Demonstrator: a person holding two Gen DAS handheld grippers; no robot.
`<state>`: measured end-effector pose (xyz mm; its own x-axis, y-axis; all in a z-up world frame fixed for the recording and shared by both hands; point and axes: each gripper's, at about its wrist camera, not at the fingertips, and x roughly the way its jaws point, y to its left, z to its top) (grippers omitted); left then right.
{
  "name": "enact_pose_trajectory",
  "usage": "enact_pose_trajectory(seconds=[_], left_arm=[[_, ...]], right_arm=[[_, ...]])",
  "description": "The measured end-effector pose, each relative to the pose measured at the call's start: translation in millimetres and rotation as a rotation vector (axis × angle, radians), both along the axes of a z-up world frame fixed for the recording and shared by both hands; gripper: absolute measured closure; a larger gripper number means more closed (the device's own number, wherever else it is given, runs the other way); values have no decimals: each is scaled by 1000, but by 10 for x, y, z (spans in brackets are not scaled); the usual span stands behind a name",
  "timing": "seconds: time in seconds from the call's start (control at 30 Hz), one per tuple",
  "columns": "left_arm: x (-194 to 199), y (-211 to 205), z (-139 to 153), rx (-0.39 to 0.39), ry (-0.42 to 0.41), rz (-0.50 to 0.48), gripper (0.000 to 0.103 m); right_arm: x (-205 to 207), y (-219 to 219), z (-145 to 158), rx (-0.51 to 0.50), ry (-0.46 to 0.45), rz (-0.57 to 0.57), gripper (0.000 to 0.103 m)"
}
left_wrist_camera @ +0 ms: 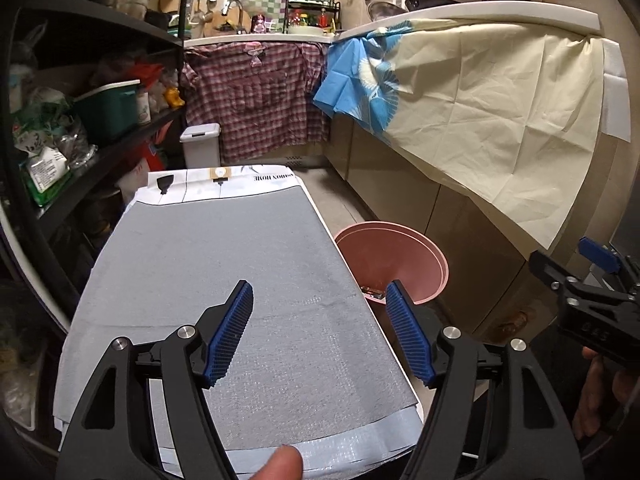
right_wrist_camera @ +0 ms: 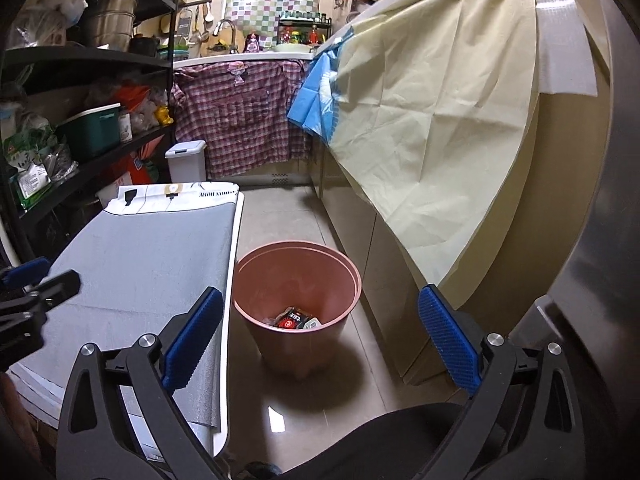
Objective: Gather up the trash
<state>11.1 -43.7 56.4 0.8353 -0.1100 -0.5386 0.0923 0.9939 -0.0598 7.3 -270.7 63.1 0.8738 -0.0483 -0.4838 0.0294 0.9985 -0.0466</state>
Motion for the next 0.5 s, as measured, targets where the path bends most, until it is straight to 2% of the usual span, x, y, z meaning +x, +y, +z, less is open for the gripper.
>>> enact_pose_trajectory(seconds=[0.27, 0.5], left_arm=[[88, 16, -101, -14, 40, 10, 36], [63, -44, -115, 1, 30, -4, 35]], right_arm=[[44, -14, -51, 15, 8, -6, 7], [74, -34, -73, 36, 15, -10, 7]])
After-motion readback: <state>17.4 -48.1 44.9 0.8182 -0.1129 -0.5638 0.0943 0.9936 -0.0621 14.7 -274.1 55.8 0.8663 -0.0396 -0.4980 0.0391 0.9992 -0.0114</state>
